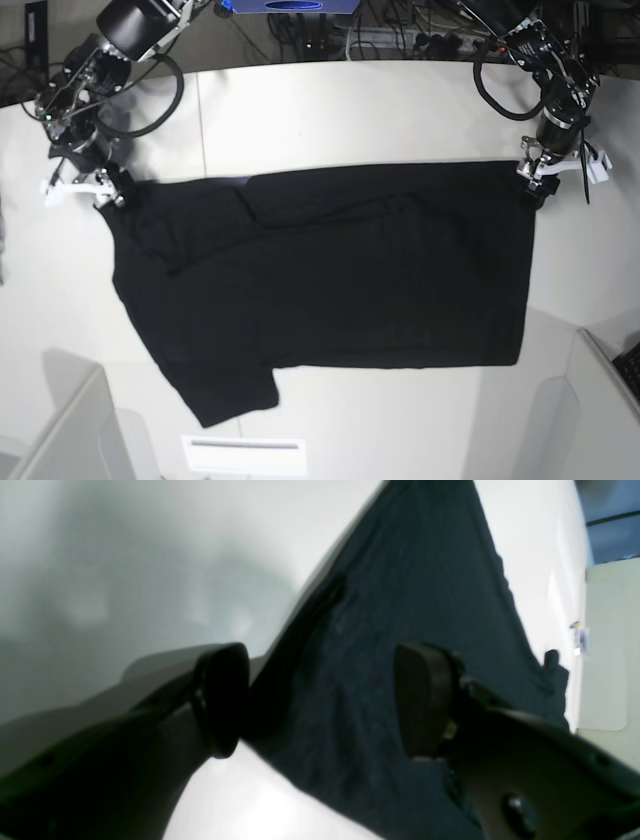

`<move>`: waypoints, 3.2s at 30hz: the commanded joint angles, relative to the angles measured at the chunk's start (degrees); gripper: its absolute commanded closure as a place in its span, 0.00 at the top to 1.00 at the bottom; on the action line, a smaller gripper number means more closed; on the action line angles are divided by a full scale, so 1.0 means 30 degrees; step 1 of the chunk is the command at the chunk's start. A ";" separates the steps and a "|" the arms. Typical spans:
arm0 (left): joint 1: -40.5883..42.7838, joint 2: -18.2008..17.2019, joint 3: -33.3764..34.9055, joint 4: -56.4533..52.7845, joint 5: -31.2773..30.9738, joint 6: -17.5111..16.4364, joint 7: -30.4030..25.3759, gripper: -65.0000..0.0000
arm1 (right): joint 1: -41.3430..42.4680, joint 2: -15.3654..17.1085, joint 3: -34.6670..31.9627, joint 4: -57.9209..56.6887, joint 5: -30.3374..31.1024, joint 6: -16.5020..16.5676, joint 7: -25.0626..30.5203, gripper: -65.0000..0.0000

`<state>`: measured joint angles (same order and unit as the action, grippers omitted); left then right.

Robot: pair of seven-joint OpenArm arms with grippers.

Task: Fold the T-shirt properly
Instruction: 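Drag the held shoulders back along the table, smoothing the shirt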

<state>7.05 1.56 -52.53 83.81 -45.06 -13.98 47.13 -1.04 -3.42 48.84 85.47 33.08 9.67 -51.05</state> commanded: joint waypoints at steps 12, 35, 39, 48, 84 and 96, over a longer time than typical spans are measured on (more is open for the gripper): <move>-0.0108 -0.0037 0.0061 -0.0054 0.0529 0.0278 0.0508 0.33 | 0.0478 0.1213 -0.0089 -0.2307 0.0387 0.0131 0.1323 0.59; 0.0039 -0.1971 0.1233 -0.1226 0.0470 0.0190 0.0538 0.00 | 0.0800 0.2444 0.0087 -0.2278 0.0387 0.2095 0.1235 0.00; 0.0859 -0.2030 0.1233 -0.0523 0.0353 0.0190 0.0538 0.00 | 0.0185 0.2386 0.0087 -0.1692 0.0416 0.2095 0.1177 0.00; 0.3379 -0.1971 0.1203 0.1763 0.0353 0.0161 0.0567 0.00 | -0.1573 0.2268 0.0087 0.0242 0.0416 0.2095 -0.0699 0.00; 0.7101 -0.1532 -0.0643 0.2349 0.0353 -0.1568 0.0655 0.00 | -0.6321 0.0393 0.0145 0.4579 0.0416 0.2095 -0.1988 0.00; 0.7130 -0.1503 -0.0877 0.2378 0.0353 -0.1597 0.0655 0.70 | -0.6409 -0.0193 0.2167 0.5194 0.0446 0.2124 -0.1900 0.59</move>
<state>27.62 -2.70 -54.94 90.89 -45.54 -19.68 47.31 -20.08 -4.23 55.27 99.92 33.85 15.68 -57.30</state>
